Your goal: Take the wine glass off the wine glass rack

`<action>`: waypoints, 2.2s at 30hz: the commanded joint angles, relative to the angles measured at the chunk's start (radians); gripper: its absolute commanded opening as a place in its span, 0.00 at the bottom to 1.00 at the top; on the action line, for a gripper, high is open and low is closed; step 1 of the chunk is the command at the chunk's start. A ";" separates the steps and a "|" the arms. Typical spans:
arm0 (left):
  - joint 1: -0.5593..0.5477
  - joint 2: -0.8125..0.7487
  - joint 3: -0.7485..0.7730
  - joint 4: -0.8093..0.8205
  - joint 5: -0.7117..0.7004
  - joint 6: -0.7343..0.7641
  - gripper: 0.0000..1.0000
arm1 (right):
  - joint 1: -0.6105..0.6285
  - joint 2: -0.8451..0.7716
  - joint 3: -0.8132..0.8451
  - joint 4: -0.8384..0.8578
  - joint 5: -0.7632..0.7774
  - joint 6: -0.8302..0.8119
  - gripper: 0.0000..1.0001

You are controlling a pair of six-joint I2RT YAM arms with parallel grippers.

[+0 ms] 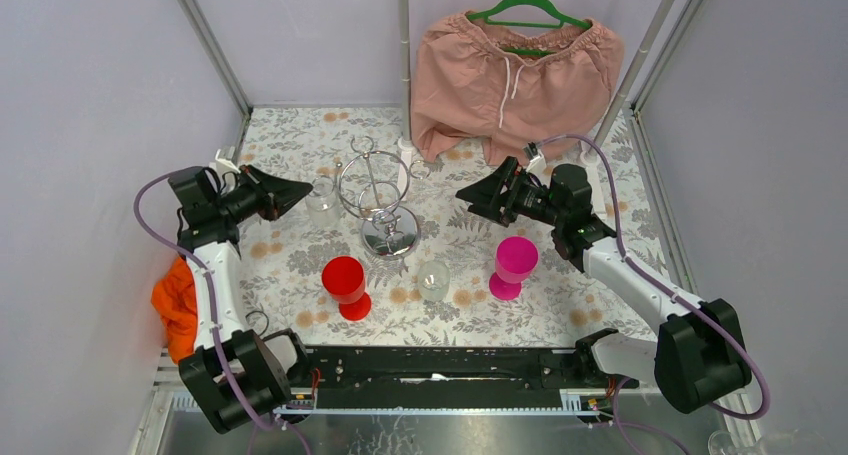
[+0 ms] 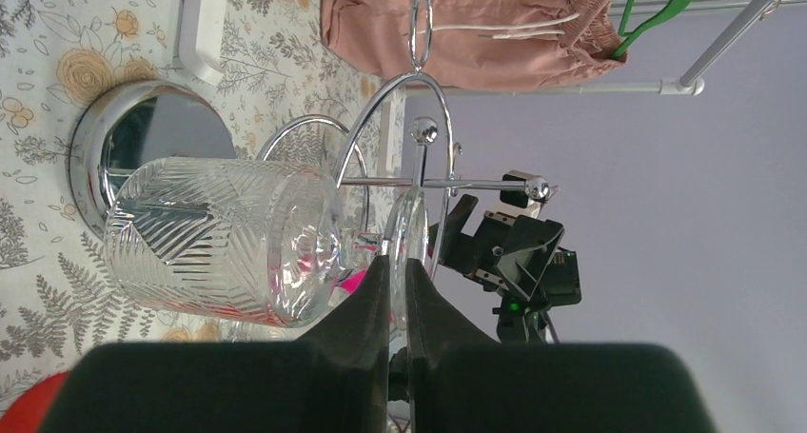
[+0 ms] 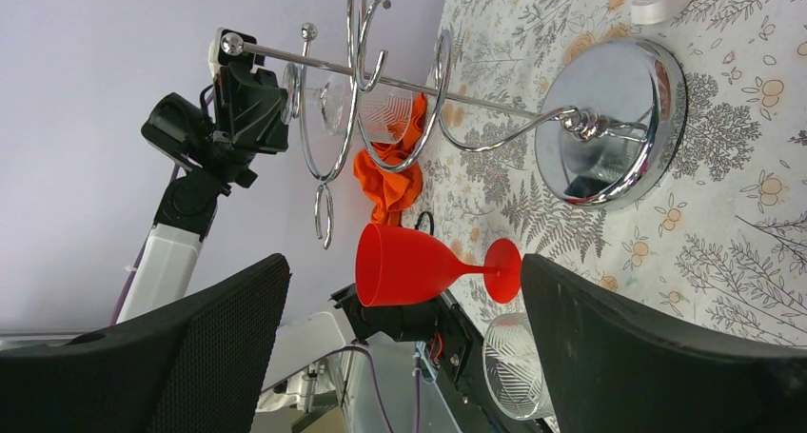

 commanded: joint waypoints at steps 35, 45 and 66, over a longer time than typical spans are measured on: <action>0.078 -0.103 0.120 -0.051 0.005 -0.062 0.00 | -0.017 0.014 -0.011 0.071 -0.041 0.013 1.00; 0.105 -0.105 0.228 -0.180 -0.065 0.004 0.00 | -0.019 0.003 -0.012 0.066 -0.045 0.012 1.00; 0.125 -0.132 0.437 -0.003 -0.095 -0.187 0.00 | -0.047 -0.032 -0.033 0.056 -0.050 0.011 1.00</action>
